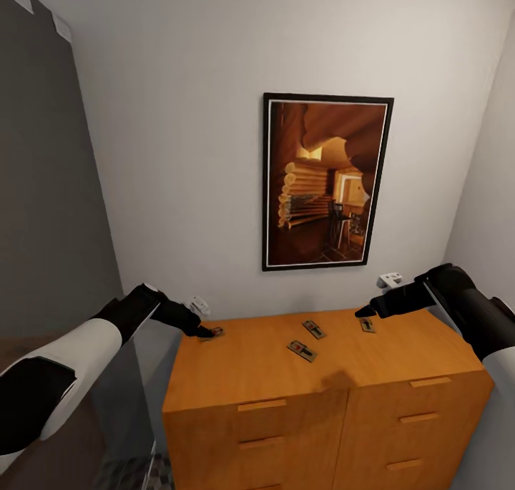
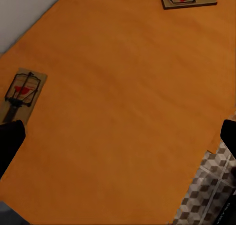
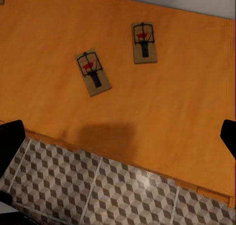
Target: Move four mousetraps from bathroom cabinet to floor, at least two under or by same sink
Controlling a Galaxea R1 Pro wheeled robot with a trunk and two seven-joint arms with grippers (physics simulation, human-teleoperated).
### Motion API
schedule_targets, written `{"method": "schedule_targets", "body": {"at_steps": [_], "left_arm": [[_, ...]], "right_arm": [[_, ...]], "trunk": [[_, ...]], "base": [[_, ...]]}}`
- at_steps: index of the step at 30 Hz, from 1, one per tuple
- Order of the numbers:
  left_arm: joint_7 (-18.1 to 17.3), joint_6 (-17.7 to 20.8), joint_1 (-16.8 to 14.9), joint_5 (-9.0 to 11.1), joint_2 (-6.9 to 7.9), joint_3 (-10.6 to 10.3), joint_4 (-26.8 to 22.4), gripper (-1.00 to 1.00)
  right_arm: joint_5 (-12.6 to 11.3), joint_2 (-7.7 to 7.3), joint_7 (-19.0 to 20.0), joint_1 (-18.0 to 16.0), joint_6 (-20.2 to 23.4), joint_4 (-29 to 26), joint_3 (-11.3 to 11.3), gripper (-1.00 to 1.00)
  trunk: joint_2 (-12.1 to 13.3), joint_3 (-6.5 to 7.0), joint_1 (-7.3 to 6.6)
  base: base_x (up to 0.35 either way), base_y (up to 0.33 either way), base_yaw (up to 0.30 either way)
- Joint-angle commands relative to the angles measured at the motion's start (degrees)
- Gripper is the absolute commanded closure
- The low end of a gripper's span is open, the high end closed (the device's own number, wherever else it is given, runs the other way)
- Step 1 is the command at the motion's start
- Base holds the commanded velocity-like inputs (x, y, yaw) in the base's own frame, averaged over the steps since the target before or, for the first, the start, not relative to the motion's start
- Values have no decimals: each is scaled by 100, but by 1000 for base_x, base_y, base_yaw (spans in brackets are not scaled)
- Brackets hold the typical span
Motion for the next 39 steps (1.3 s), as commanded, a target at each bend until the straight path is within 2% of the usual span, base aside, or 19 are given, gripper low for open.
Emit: {"method": "schedule_targets", "body": {"at_steps": [1, 11, 30, 32, 33, 39], "left_arm": [[-29, 53, 2, -40, 0, 23, -15, -100], [-30, 53, 1, -40, 0, 31, -15, -100], [-29, 53, 1, -40, 7, 32, -15, -100], [-31, 53, 1, -40, 8, 32, -9, -100], [-41, 53, 3, -40, 9, 27, -6, -100], [-46, 53, 3, -40, 9, 21, -7, -100]], "right_arm": [[45, -4, 43, -4, 12, -4, 10, -100], [45, -4, 43, -4, 12, -4, 10, -100], [45, -9, 43, -4, 12, -4, 18, -100], [45, -58, 43, -4, 12, -4, 16, -100], [43, -175, 43, -4, 12, -4, 6, -100], [39, -205, 43, -4, 12, -4, 4, -100]], "trunk": [[-4, -3, 5], [-4, -3, 5], [-4, -3, 5], [-4, -3, 5], [-4, -3, 5], [-4, -3, 5]], "base": [[275, 0, 0], [262, 0, 0], [27, 0, 0], [0, 0, 0], [0, 0, 0], [0, 0, 0]]}}
